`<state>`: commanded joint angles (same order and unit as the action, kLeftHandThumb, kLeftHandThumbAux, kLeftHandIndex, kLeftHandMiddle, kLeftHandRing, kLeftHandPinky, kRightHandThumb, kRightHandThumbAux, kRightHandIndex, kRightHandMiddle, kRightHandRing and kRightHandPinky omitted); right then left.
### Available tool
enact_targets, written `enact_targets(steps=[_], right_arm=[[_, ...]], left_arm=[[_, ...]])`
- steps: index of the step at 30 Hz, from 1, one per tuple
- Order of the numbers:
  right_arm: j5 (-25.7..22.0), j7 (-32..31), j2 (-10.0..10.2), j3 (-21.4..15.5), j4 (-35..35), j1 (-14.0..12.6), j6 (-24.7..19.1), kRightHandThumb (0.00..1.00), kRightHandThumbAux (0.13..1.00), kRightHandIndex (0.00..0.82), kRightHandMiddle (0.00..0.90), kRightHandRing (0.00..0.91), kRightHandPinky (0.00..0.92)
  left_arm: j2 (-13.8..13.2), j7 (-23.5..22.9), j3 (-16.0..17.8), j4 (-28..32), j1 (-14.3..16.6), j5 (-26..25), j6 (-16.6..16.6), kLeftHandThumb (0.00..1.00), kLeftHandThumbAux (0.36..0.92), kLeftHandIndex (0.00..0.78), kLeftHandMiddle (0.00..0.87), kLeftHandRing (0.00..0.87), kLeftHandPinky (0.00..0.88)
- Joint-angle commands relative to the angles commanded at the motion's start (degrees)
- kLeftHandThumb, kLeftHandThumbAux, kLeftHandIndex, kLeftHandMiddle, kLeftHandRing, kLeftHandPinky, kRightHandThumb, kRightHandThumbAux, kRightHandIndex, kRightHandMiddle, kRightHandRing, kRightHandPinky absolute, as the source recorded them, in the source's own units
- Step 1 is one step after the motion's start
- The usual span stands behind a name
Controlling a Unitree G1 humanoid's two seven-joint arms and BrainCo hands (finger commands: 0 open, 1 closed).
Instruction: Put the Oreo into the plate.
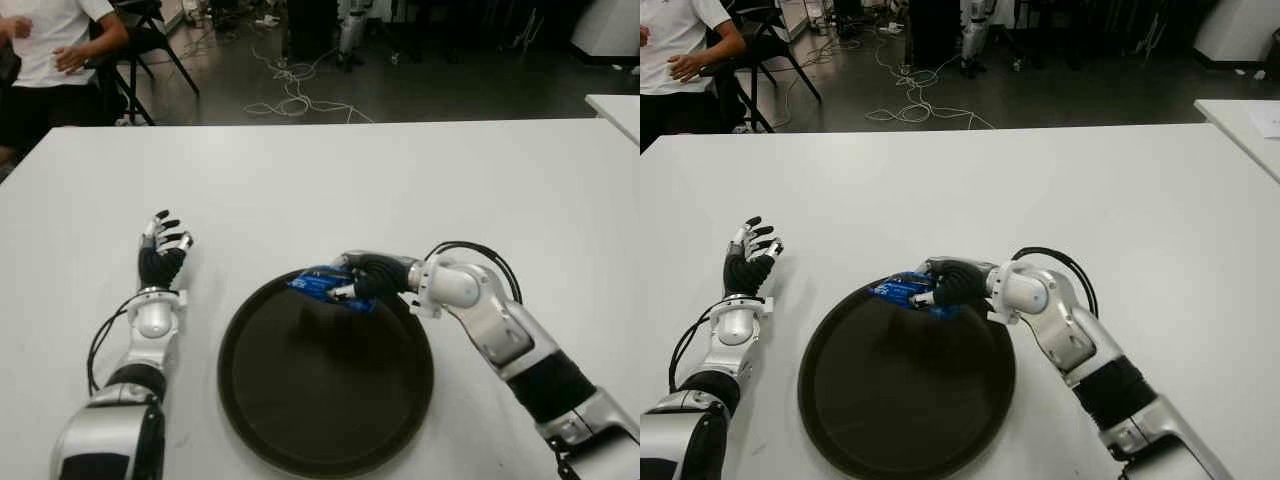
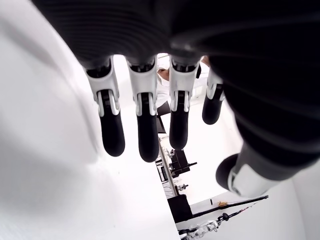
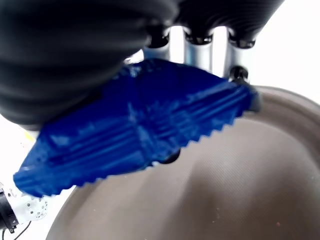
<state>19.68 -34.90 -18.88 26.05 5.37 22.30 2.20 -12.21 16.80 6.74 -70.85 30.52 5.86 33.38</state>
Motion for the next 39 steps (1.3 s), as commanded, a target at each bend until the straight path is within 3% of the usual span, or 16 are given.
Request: enact_targets(steps=[13, 26, 39], right_arm=[[-2.96, 0.95, 0.43, -1.5, 1.23, -1.06, 5.7, 0.717, 0.713, 0.44, 0.837, 0.833, 0.822], [-1.82, 5.45, 0.94, -2.06, 3.57, -1.9, 13.2, 0.723, 0.713, 0.439, 0.864, 0.859, 0.852], [-1.67, 6.78, 1.27, -1.89, 5.25, -1.53, 14.41, 0.716, 0.715, 0.439, 0.854, 0.86, 0.848]], left_arm=[[0.12, -0.65, 0.11, 0.04, 0.04, -0.13, 0.28, 0.321, 0.644, 0.152, 0.234, 0.267, 0.301], [0.18, 0.11, -0.07, 0.15, 0.1, 0.16, -0.05, 0.323, 0.641, 0.153, 0.243, 0.275, 0.31], [0.26, -0.78, 0.18, 0.31, 0.07, -0.31, 0.26, 0.332, 0.631, 0.155, 0.241, 0.278, 0.318]])
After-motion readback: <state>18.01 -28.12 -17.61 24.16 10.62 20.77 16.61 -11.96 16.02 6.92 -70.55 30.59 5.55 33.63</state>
